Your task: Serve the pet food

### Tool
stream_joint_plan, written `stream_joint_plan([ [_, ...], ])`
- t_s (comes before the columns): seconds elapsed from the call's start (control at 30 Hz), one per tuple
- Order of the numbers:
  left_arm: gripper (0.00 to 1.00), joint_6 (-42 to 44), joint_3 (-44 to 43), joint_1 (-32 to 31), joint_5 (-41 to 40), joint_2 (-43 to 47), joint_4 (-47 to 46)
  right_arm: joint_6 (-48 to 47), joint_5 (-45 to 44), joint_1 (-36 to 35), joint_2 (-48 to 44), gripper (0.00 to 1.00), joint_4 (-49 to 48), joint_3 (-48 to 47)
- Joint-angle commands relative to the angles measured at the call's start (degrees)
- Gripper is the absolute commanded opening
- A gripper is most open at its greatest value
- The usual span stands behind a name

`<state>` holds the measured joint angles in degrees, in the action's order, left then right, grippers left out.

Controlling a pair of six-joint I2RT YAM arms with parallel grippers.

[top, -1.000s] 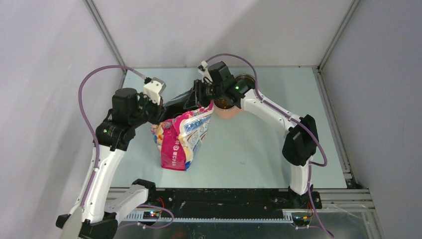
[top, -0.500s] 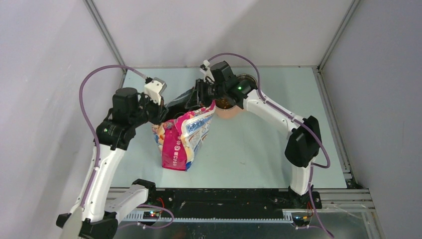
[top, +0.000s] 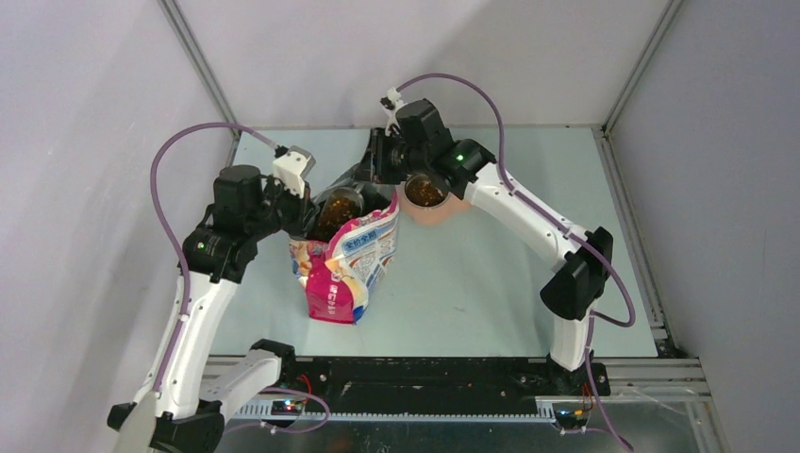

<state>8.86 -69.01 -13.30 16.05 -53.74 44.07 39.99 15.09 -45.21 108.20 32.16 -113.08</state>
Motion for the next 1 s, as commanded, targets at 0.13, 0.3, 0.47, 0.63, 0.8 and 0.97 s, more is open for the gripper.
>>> stream_joint_plan([
  [0.13, 0.0, -0.72, -1.81, 0.12, 1.11, 1.31, -1.42, 5.36, 4.97, 2.1, -3.25, 0.0, -5.77, 1.95],
  [0.3, 0.0, 1.8, -2.05, 0.11, -0.47, 0.85, 0.6, 10.91, 13.6, 6.68, -5.08, 0.0, -9.86, 8.5],
  [0.47, 0.0, 6.64, -2.62, 0.05, -2.9, -0.11, 2.85, 17.11, 22.59, 11.04, -6.21, 0.0, -13.03, 13.36],
  [0.63, 0.0, 10.98, -1.66, 0.12, -5.7, -0.24, 3.27, 23.31, 26.4, 15.27, -6.33, 0.0, -16.41, 16.93],
  [0.8, 0.0, 11.74, -2.49, 0.12, -4.56, -1.11, 4.26, 29.94, 27.01, 18.15, -7.15, 0.0, -22.02, 19.58],
  [0.97, 0.0, 15.5, -3.03, 0.11, -4.23, -2.64, 5.75, 30.62, 26.78, 21.02, -7.09, 0.0, -21.73, 20.1],
])
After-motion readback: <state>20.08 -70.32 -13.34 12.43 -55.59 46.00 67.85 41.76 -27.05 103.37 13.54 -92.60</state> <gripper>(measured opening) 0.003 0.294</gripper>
